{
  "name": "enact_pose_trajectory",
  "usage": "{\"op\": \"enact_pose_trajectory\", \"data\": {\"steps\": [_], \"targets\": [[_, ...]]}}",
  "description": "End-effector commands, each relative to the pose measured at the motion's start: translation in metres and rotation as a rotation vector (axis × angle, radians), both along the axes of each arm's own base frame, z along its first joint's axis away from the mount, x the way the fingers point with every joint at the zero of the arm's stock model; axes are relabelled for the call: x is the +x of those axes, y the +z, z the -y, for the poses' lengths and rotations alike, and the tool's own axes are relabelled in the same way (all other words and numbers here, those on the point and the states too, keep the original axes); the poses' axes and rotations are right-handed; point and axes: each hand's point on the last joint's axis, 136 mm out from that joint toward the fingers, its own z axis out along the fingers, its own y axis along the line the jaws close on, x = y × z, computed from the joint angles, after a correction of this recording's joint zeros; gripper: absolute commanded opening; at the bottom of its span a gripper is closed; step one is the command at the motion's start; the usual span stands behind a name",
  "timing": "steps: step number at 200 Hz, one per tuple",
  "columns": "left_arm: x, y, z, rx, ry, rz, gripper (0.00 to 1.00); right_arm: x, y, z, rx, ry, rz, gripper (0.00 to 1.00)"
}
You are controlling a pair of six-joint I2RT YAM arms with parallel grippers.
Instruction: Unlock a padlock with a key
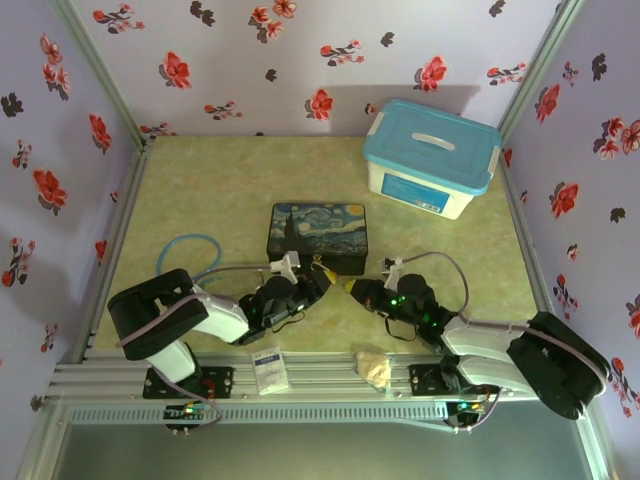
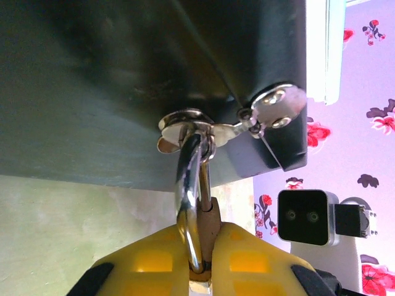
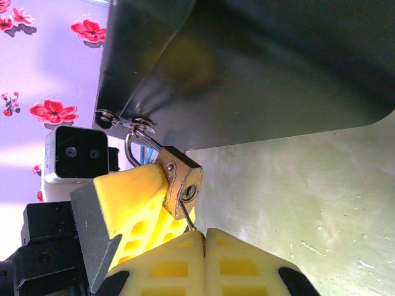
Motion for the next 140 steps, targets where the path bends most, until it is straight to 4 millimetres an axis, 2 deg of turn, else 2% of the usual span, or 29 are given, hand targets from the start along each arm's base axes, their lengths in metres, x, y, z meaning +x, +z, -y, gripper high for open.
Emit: {"op": "enact_pose_trajectory", "data": {"steps": [1, 44, 79, 117, 140], "targets": [[0.002, 0.029, 0.007, -0.099, -0.011, 0.050, 0.00, 0.011, 0.023, -0.006, 0.059, -0.012, 0.061, 0.00], [0.000, 0.041, 0.013, -0.145, -0.033, 0.053, 0.00, 0.016, 0.028, -0.015, 0.094, 0.002, 0.068, 0.00], [-0.004, 0.046, 0.015, -0.165, -0.051, 0.049, 0.00, 0.023, 0.031, -0.011, 0.165, -0.012, 0.076, 0.00], [-0.005, 0.047, 0.015, -0.191, -0.055, 0.045, 0.00, 0.017, 0.043, -0.019, 0.229, 0.063, 0.132, 0.00], [-0.005, 0.045, 0.016, -0.190, -0.057, 0.041, 0.00, 0.013, 0.038, -0.025, 0.223, 0.112, 0.117, 0.00]]}}
